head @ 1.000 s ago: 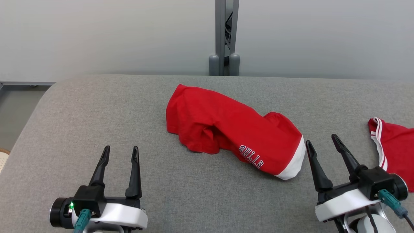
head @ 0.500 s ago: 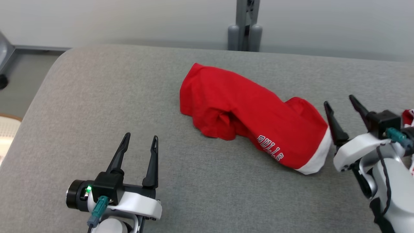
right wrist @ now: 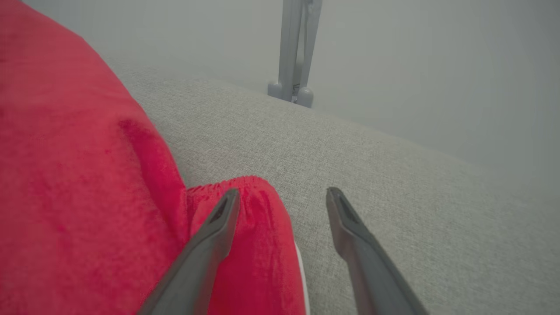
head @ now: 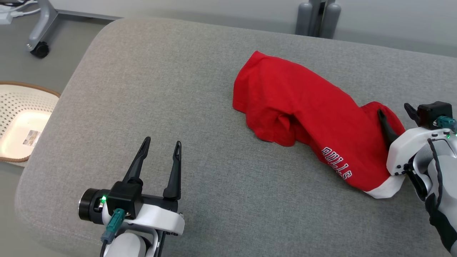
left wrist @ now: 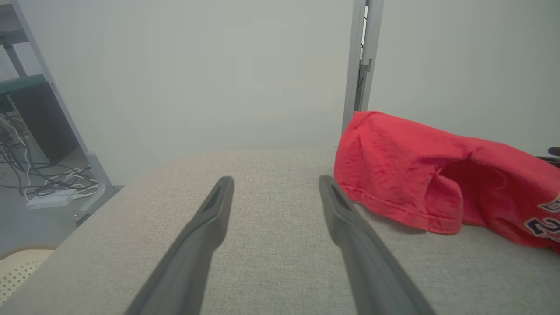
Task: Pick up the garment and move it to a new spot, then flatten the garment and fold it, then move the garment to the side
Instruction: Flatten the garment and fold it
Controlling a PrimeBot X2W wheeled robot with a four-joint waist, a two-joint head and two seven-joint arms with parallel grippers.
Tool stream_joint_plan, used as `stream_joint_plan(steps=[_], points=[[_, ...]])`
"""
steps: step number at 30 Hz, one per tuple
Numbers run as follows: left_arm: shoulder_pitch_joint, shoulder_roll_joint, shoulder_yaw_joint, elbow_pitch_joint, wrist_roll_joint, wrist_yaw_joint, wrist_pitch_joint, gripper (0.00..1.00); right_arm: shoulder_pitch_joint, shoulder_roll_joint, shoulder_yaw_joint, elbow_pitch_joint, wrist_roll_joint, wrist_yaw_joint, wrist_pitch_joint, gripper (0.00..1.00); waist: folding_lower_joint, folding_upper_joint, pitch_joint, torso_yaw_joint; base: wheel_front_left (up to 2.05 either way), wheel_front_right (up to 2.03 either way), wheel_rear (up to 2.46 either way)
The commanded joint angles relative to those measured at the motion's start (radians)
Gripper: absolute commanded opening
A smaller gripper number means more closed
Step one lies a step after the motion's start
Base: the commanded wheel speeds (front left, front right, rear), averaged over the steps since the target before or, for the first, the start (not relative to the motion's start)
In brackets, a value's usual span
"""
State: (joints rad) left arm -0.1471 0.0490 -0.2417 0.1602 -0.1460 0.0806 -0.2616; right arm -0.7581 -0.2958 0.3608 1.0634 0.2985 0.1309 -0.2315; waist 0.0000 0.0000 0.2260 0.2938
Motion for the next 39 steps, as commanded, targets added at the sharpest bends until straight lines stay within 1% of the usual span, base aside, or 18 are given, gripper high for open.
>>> stream_joint_plan(steps=[1,7,8,9,11,18,25,29,32,39], points=[[-0.015,0.004,-0.001,0.000,-0.004,0.008,-0.003,1.00,-0.018,-0.010,0.018,0.024,0.015,0.000,0.013,1.00,0.0000,0.0000,0.007,0.011,0.00,0.00,0.00],[-0.023,0.004,-0.011,-0.001,-0.012,0.013,-0.003,1.00,-0.055,-0.017,0.090,0.089,0.093,0.000,0.071,1.00,0.0000,0.0000,0.013,0.023,0.00,0.00,0.00],[-0.024,0.004,-0.012,0.000,-0.013,0.015,-0.003,1.00,-0.057,-0.015,0.103,0.091,0.109,0.000,0.081,0.87,0.0000,0.0000,0.013,0.023,0.00,0.00,0.00],[-0.023,0.004,-0.013,0.001,-0.013,0.016,-0.003,1.00,-0.060,-0.015,0.120,0.085,0.121,0.000,0.085,0.00,0.0000,0.0000,0.011,0.023,0.00,0.00,0.00],[-0.019,0.004,-0.015,0.005,-0.014,0.018,-0.003,1.00,-0.064,-0.023,0.155,0.071,0.146,0.000,0.081,0.00,0.0000,0.0000,0.005,0.022,0.00,0.00,0.00],[0.007,0.004,-0.014,0.014,-0.020,0.017,-0.003,1.00,-0.061,-0.030,0.263,0.014,0.223,0.000,0.015,0.00,0.0000,0.0000,-0.046,0.004,0.00,0.00,0.00],[0.035,0.004,-0.005,0.023,-0.017,0.012,-0.003,1.00,-0.081,-0.036,0.332,-0.041,0.265,0.000,-0.021,0.00,0.0000,0.0000,-0.118,-0.021,0.00,0.00,0.00],[0.057,0.004,0.001,0.024,-0.016,0.010,-0.003,1.00,-0.107,-0.061,0.331,-0.034,0.293,0.000,-0.029,0.00,0.0000,0.0000,-0.163,-0.031,0.00,0.00,0.00],[0.071,0.004,0.006,0.022,-0.019,0.012,-0.003,1.00,-0.143,-0.101,0.320,0.002,0.288,-0.001,-0.031,0.00,0.0000,0.0000,-0.186,-0.034,0.00,0.00,0.00],[0.091,0.004,0.003,0.020,-0.031,0.014,-0.003,1.00,-0.251,-0.187,0.242,0.106,0.279,0.000,-0.035,0.00,0.0000,0.0000,-0.214,-0.016,0.00,0.00,0.00]])
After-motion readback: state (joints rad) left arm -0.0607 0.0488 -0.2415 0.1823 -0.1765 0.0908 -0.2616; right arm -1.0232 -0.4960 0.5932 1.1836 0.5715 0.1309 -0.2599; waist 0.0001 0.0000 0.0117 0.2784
